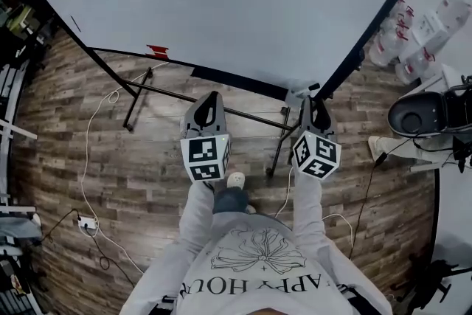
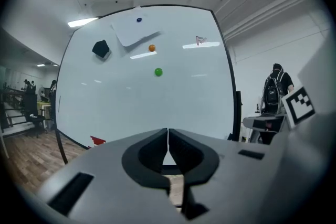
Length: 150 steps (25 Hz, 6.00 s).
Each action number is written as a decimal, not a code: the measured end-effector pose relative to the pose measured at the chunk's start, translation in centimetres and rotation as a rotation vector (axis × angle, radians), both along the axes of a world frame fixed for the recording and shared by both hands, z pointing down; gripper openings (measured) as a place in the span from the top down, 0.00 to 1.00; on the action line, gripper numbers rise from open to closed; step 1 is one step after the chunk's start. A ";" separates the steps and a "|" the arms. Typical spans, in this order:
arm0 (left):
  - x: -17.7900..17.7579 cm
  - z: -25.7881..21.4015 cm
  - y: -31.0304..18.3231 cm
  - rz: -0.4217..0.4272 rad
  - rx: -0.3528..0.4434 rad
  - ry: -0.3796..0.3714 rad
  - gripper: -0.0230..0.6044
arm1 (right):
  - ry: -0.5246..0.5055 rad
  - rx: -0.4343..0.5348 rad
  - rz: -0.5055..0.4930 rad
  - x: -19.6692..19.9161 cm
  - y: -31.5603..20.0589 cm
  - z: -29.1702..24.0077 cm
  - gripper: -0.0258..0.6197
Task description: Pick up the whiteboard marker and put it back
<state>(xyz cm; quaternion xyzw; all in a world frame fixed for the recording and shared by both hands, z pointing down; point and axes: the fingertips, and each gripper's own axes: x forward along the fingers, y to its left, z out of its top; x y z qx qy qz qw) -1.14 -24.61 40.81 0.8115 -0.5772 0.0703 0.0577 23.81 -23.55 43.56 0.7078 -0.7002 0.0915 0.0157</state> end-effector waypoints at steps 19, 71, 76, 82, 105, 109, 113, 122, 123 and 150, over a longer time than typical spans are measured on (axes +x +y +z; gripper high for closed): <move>2.3 4.2 -11.1 0.107 -0.087 -0.011 0.95 | -0.006 -0.139 0.190 5.0 -7.5 6.0 0.74; 0.6 1.1 -10.6 0.065 -0.027 0.017 0.95 | 0.055 0.002 0.072 1.6 -8.2 -2.5 0.86; -0.6 0.0 -10.3 0.044 -0.002 0.022 0.95 | 0.074 0.031 0.020 -0.4 -8.6 -4.3 0.86; -2.7 0.0 -10.9 0.007 -0.007 0.021 0.95 | 0.098 0.000 -0.057 -3.8 -10.8 -3.3 0.86; -8.2 5.8 -11.0 -0.088 -0.118 0.014 0.95 | 0.528 -0.282 -0.332 -14.5 -15.8 9.6 0.86; -9.0 6.6 -10.8 -0.108 -0.133 0.008 0.95 | 0.597 -0.269 -0.381 -16.2 -16.3 10.5 0.86; -9.6 7.4 -10.6 -0.130 -0.147 0.004 0.95 | 0.676 -0.254 -0.450 -18.3 -16.8 12.0 0.86; -10.4 8.6 -10.1 -0.160 -0.174 0.001 0.95 | 0.779 -0.279 -0.577 -20.9 -17.2 16.3 0.84; -10.4 8.7 -10.1 -0.161 -0.178 0.002 0.95 | 0.776 -0.287 -0.589 -21.0 -17.1 16.7 0.84; -6.8 1.9 -10.3 -0.093 -0.018 0.001 0.95 | 0.177 -0.033 -0.328 -16.1 -13.4 1.9 0.91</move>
